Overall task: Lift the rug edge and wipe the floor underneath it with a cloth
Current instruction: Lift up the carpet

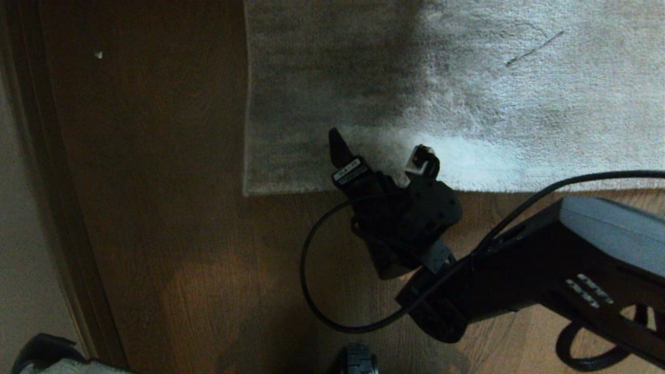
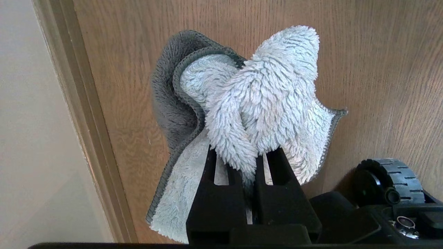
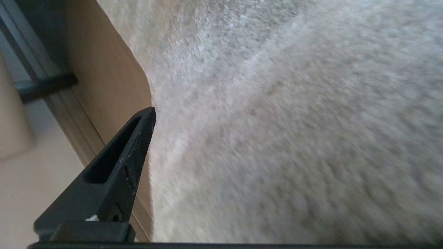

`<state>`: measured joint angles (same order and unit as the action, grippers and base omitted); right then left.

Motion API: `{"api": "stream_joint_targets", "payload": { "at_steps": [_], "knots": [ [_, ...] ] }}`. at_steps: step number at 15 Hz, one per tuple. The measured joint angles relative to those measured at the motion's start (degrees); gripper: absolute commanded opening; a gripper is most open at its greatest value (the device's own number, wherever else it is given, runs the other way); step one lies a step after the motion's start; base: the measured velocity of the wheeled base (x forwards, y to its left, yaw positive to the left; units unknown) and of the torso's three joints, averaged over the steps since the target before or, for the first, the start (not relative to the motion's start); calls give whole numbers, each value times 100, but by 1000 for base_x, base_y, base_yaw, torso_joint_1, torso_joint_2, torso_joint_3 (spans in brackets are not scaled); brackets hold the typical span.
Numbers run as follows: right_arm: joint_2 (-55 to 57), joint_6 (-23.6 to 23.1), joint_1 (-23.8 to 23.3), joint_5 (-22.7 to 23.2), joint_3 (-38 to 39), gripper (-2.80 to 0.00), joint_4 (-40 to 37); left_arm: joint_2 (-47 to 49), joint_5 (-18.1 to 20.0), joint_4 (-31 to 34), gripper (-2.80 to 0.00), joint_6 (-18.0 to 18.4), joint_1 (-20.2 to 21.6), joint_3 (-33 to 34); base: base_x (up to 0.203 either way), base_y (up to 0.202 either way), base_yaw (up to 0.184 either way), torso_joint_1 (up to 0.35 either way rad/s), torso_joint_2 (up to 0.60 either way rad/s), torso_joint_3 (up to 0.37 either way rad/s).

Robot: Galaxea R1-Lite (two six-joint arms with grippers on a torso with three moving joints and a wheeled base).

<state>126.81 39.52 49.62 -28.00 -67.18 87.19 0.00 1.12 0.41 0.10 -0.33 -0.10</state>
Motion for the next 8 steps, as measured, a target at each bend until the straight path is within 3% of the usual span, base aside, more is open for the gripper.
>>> {"api": "stream_joint_targets", "payload": {
  "at_steps": [8],
  "knots": [
    [435,132,218,52,-836,0,2,0,-1,1,-280,0,-2,0,0,0,0,0,0,0]
  ]
}}
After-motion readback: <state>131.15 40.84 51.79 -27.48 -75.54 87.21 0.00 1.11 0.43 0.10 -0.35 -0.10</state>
